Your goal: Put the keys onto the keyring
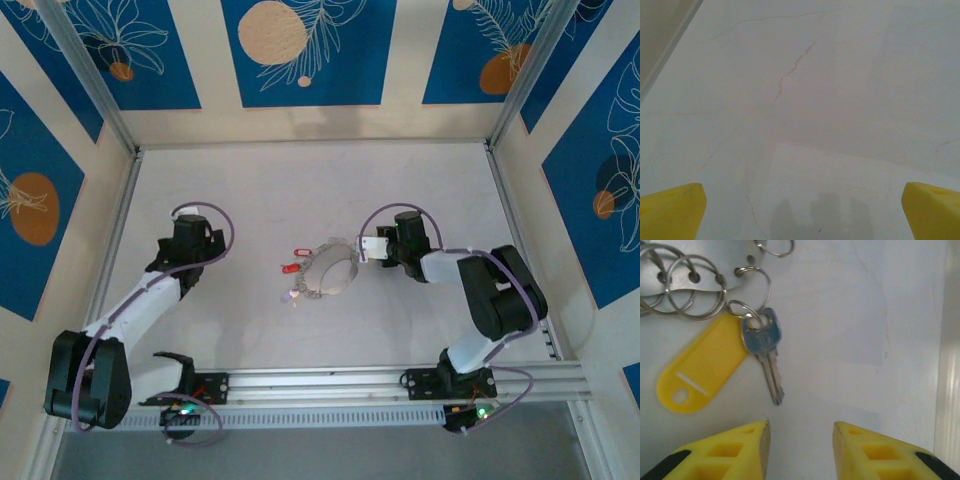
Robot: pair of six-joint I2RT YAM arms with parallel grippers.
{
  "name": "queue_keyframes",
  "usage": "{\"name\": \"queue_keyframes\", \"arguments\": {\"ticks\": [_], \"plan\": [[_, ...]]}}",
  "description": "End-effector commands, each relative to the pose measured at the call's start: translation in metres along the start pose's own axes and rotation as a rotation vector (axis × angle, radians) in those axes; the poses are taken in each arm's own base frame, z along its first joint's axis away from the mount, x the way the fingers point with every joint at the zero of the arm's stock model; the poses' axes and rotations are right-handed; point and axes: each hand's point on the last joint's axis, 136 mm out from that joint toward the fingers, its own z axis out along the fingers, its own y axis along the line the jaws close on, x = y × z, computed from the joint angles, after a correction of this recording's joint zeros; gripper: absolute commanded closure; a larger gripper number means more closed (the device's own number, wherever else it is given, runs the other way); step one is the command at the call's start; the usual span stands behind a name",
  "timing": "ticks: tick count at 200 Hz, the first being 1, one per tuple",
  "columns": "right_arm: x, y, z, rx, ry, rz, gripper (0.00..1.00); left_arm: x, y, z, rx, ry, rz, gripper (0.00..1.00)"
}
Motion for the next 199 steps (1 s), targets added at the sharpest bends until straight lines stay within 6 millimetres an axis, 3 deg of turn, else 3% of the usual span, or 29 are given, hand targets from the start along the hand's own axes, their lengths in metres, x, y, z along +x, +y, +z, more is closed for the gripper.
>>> {"name": "queue_keyframes", "arguments": {"ticks": [1,20,42,57,73,96,101,122,140,167,199], "plan": [[-0.017,-0.035,-0.024,0.111,-0.075,0.089,0.57,-0.014,-0.018,-0.005,0.094,-0.041,0.071,0.0],[-0.041,-0.061,-0.053,0.185,-0.18,0.175,0.5,-0.022,-0.026,-0.009,0.141,-0.075,0.082,0.0],[-0.065,-0.101,-0.105,0.305,-0.41,0.452,0.42,-0.027,-0.026,-0.012,0.144,-0.114,0.109,0.0],[-0.064,-0.117,-0.134,0.377,-0.517,0.643,0.34,-0.028,-0.032,-0.012,0.175,-0.17,0.181,0.0],[-0.05,-0.123,-0.15,0.443,-0.551,0.848,0.29,-0.027,-0.037,-0.01,0.195,-0.227,0.262,0.0],[-0.026,-0.114,-0.154,0.511,-0.549,1.032,0.11,-0.018,-0.044,-0.001,0.216,-0.29,0.338,0.0],[-0.021,-0.112,-0.155,0.526,-0.547,1.061,0.0,-0.015,-0.047,0.002,0.225,-0.29,0.346,0.0],[-0.002,-0.09,-0.148,0.534,-0.491,1.144,0.01,-0.013,-0.055,0.011,0.248,-0.298,0.341,0.0],[0.019,-0.075,-0.134,0.548,-0.409,1.182,0.01,-0.01,-0.049,0.019,0.208,-0.345,0.298,0.0],[0.035,-0.058,-0.115,0.518,-0.377,1.242,0.01,-0.018,-0.055,0.03,0.21,-0.37,0.291,0.0],[0.045,-0.046,-0.093,0.473,-0.379,1.274,0.01,-0.016,-0.048,0.042,0.162,-0.362,0.264,0.0]]}}
